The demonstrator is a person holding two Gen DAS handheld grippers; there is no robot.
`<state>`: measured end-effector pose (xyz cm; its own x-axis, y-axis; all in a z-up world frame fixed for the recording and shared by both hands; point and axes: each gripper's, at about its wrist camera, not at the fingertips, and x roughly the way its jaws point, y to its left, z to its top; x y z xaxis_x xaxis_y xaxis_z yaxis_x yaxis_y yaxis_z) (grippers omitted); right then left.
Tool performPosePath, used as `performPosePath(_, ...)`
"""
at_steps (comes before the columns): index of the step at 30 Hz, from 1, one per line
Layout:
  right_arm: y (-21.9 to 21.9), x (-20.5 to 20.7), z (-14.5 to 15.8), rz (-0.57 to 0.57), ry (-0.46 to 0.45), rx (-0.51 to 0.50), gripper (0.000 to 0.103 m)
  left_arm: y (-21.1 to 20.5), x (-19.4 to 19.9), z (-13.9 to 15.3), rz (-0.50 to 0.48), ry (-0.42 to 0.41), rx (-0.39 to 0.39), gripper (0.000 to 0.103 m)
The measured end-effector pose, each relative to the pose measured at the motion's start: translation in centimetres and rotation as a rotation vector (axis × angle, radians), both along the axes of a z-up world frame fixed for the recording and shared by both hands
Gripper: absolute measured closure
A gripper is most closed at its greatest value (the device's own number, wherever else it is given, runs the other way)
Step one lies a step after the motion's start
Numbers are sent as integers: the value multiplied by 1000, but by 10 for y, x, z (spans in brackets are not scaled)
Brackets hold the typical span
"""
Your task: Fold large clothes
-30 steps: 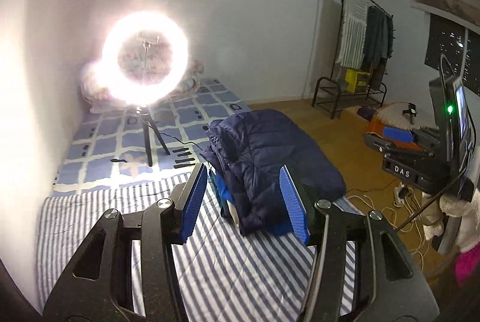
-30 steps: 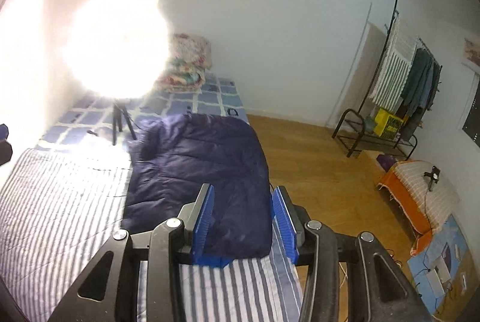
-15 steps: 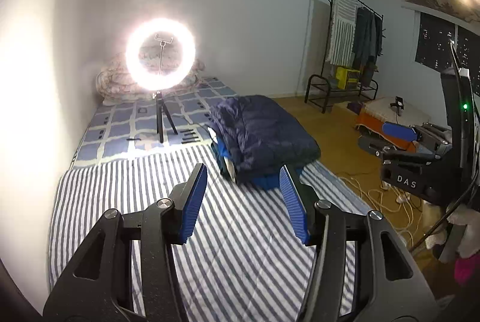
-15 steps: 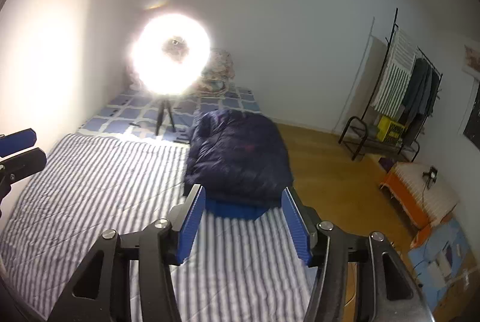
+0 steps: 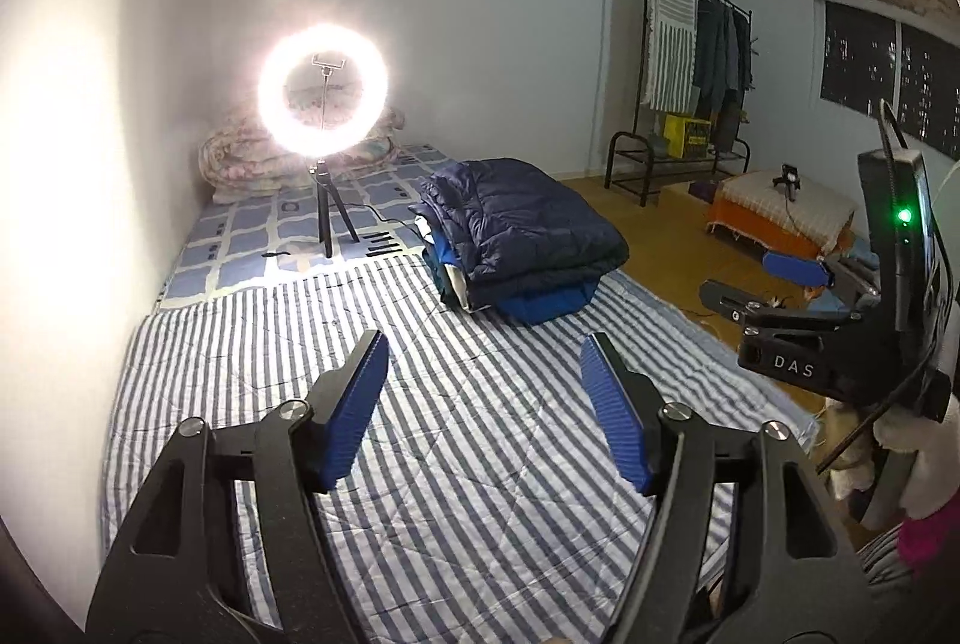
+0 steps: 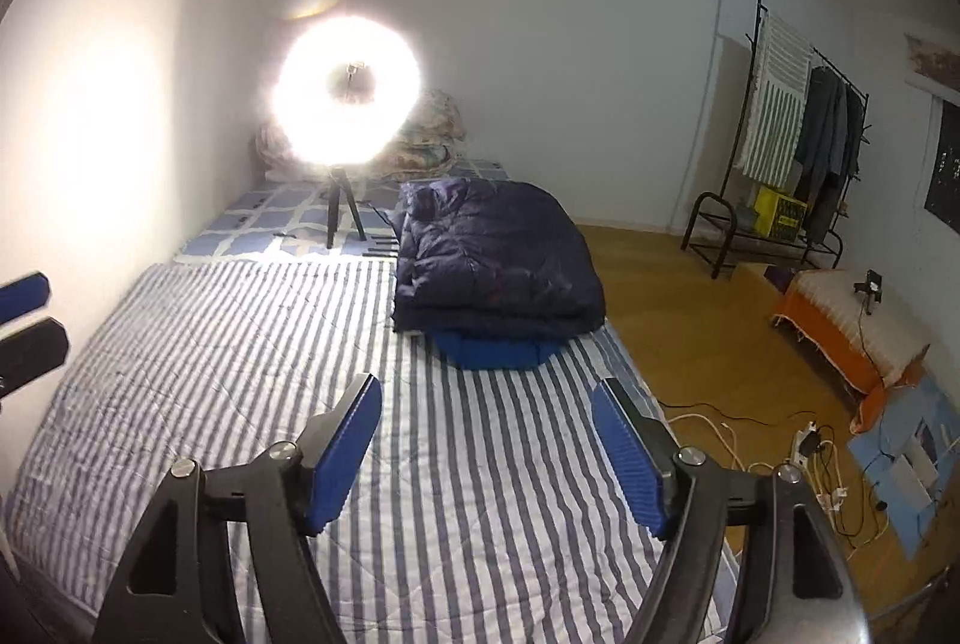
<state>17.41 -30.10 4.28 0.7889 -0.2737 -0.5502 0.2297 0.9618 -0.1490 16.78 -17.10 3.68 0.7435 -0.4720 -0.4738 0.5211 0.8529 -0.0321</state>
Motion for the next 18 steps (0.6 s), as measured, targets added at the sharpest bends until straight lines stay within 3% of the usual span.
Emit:
performPosePath(2,0,1,-6,-2,7,15,23,2,-2,-5,1,8,-5,18)
performPosePath(7,1,1,-15,-13,1,3,12,10,3,-14,19,22,-17,5)
performPosePath(10,2,2,-16,-22,-11,-18,1,12,5,-20,22,24,-4,4)
performPosePath(18,0,12,-23,-28,10,-8,0,16,13,-33,56,57,15,0)
